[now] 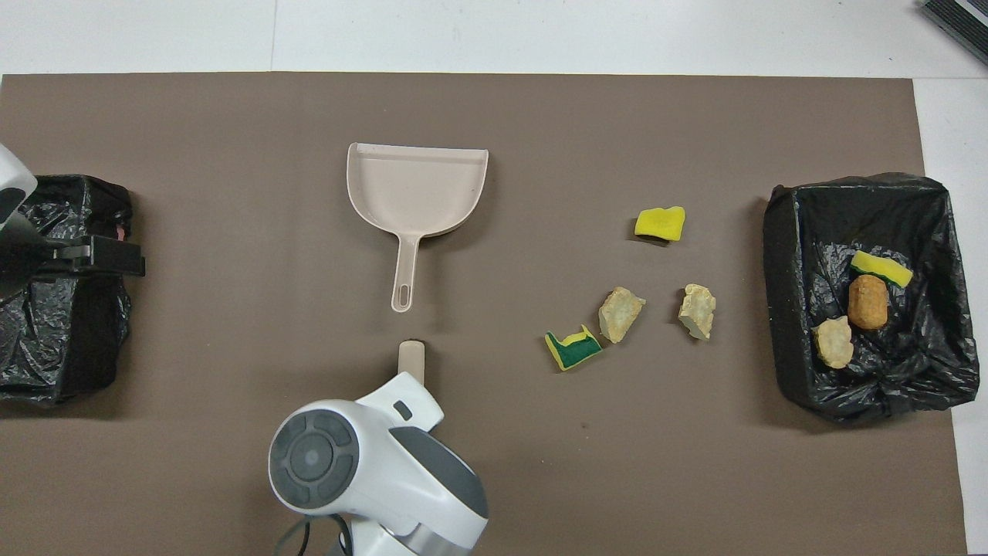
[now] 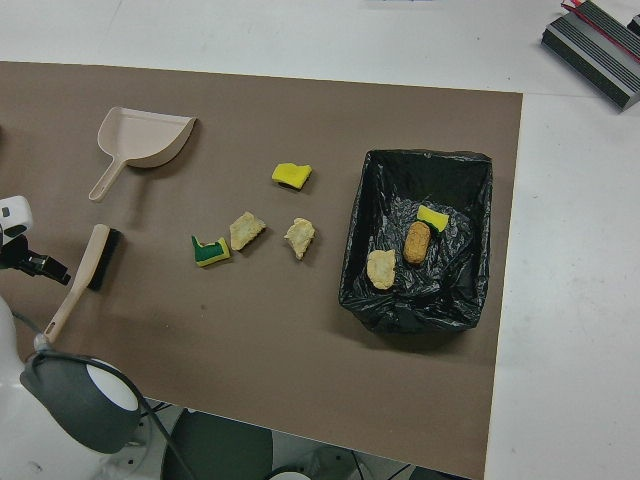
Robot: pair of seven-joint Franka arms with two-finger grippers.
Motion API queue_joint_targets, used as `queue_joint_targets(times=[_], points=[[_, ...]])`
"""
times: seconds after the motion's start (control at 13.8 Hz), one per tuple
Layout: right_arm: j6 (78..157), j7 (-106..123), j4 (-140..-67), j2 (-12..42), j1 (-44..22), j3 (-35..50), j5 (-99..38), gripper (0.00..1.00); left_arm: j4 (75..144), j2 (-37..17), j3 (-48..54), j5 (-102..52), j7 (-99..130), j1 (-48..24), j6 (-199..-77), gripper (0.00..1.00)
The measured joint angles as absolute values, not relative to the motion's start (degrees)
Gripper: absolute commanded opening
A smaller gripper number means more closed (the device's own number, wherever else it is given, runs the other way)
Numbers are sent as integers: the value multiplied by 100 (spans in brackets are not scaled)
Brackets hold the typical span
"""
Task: Sweep and dump trash in bin
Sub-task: 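Reach the left gripper to the dustpan while the right gripper reaches the brush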
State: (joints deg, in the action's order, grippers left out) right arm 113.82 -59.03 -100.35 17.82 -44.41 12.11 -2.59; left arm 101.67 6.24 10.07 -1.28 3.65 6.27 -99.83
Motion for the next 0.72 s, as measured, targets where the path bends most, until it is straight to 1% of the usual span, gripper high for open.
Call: queue_joint_targets(times=[0.14, 0.29, 0.58, 0.72], points=[[11798, -5925, -10899, 1342, -4581, 1212, -433, 84, 10170, 518, 1075, -146, 373, 602, -10209, 100], [12143, -5926, -11438, 1084, -4735, 1211, -557, 81, 10159, 324, 1144, -154, 636, 359, -10470, 100], [12636, -5929, -11739, 1034, -4845, 1202, -841, 72, 10141, -128, 1195, -154, 987, -244, -11111, 100], [12827, -5929, -11772, 1041, -4832, 1172, -996, 65, 10136, -397, 1197, -154, 1175, -516, -11484, 100]])
